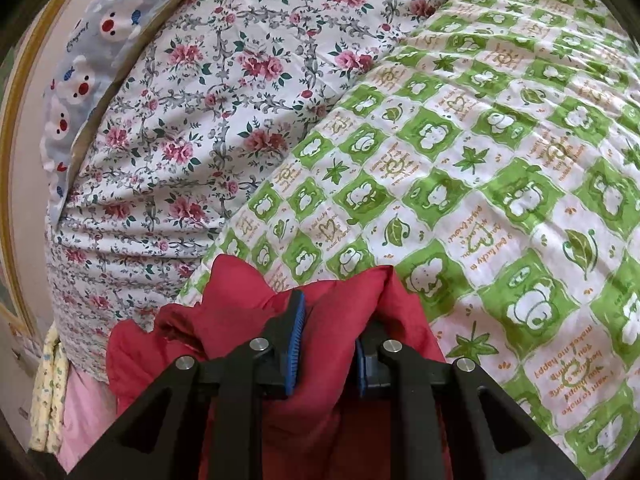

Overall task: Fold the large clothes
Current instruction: 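Fold the held jacket over onto itself with both grippers, then open them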

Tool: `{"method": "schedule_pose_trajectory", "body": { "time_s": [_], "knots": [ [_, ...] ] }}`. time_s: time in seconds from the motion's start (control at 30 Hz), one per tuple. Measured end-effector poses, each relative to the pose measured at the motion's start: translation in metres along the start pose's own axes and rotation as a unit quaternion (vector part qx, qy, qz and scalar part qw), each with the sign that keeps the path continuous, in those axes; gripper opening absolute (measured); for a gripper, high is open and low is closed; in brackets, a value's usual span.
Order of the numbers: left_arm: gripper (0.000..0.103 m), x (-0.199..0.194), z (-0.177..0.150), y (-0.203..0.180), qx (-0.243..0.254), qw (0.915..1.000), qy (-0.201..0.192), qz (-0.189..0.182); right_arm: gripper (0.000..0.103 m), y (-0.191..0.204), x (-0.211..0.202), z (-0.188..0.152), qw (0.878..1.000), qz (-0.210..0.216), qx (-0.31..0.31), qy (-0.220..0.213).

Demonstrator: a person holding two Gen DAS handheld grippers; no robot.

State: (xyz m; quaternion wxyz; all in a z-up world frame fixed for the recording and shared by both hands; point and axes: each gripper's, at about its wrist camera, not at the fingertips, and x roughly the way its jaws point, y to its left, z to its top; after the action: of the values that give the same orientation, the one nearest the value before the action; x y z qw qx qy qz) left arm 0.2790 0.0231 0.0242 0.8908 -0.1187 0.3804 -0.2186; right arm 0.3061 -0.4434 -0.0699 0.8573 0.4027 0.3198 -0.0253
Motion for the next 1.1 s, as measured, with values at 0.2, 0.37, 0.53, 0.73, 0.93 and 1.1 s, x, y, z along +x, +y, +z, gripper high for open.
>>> {"method": "schedule_pose_trajectory", "body": {
  "time_s": [0.2,0.37,0.53,0.73,0.93,1.1],
  "knots": [
    [0.042,0.044,-0.035,-0.044,0.079,0.9951,0.035,0.048,0.024,0.008,0.001,0.010,1.000,-0.002,-0.003,0.020],
    [0.042,0.081,-0.042,-0.032,0.087,0.9885,0.035,0.118,0.041,0.027,-0.039,0.012,0.999,0.028,-0.029,0.009],
    [0.042,0.090,-0.037,-0.029,0.081,0.9873,0.029,0.133,0.060,0.069,-0.095,-0.012,0.989,0.034,-0.143,-0.032],
    [0.042,0.094,-0.034,-0.029,0.076,0.9868,0.034,0.139,0.066,0.133,-0.057,-0.086,0.927,-0.001,-0.369,0.059],
    [0.042,0.087,-0.014,-0.002,0.049,0.9856,0.032,0.158,0.067,0.133,0.003,-0.106,0.900,-0.063,-0.419,0.102],
    [0.042,0.103,0.002,0.035,0.006,0.9834,0.047,0.175,0.068,0.113,0.033,-0.079,0.924,-0.058,-0.357,0.125]
  ]
}}
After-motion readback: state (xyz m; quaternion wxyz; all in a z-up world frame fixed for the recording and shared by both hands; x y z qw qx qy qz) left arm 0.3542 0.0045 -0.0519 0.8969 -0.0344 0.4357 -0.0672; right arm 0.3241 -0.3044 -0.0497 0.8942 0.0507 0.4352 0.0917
